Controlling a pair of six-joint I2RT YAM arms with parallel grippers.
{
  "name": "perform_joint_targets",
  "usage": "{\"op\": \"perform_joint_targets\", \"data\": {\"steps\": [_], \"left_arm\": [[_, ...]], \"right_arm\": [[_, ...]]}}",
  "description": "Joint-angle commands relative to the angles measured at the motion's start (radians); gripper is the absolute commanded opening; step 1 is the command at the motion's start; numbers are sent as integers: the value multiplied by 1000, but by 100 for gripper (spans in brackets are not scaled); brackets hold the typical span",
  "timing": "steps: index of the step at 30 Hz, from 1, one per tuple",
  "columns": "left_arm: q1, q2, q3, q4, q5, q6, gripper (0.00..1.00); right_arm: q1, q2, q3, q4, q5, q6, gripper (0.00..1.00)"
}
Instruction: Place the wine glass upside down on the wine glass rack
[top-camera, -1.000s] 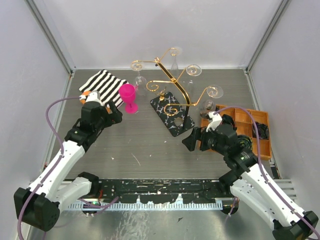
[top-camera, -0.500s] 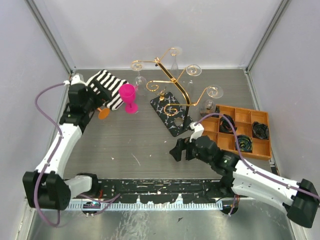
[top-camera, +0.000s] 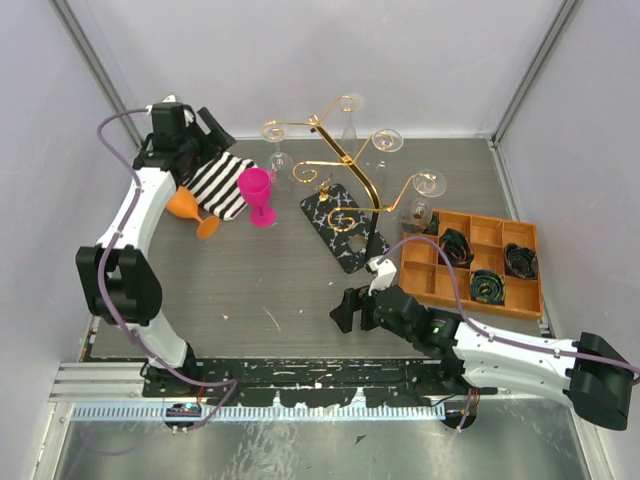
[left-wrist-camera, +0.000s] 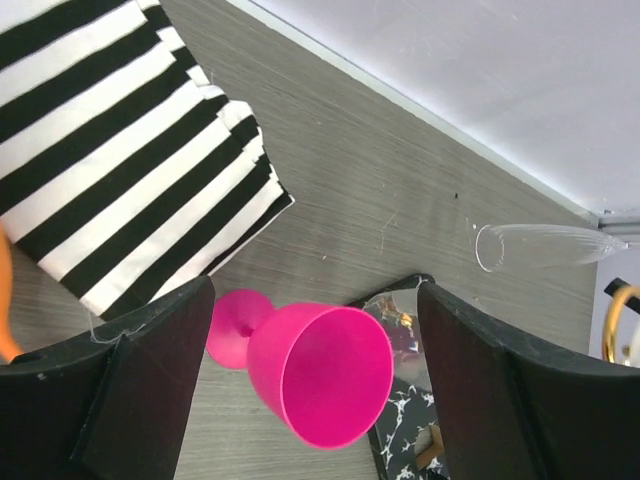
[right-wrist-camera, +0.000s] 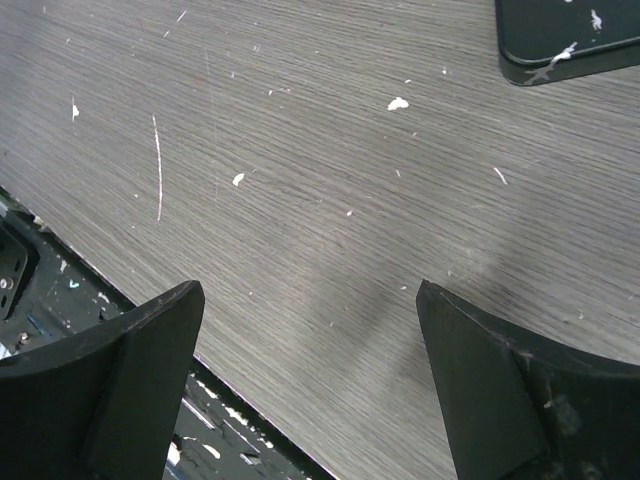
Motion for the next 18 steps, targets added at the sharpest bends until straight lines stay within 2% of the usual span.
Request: {"op": "perform_joint_targets", "data": {"steps": [1,10,18], "left_arm": [[-2,105,112,-124,64,2,89],[-96,202,185,-165,-39,37,98],[-165,315,339,-292,-155,72,98]], "right_arm": [[6,-35,-18,59,53,30,93],[6,-47,-41,48,45,39,94],[6,-52,-55,35,46,51,94]]}}
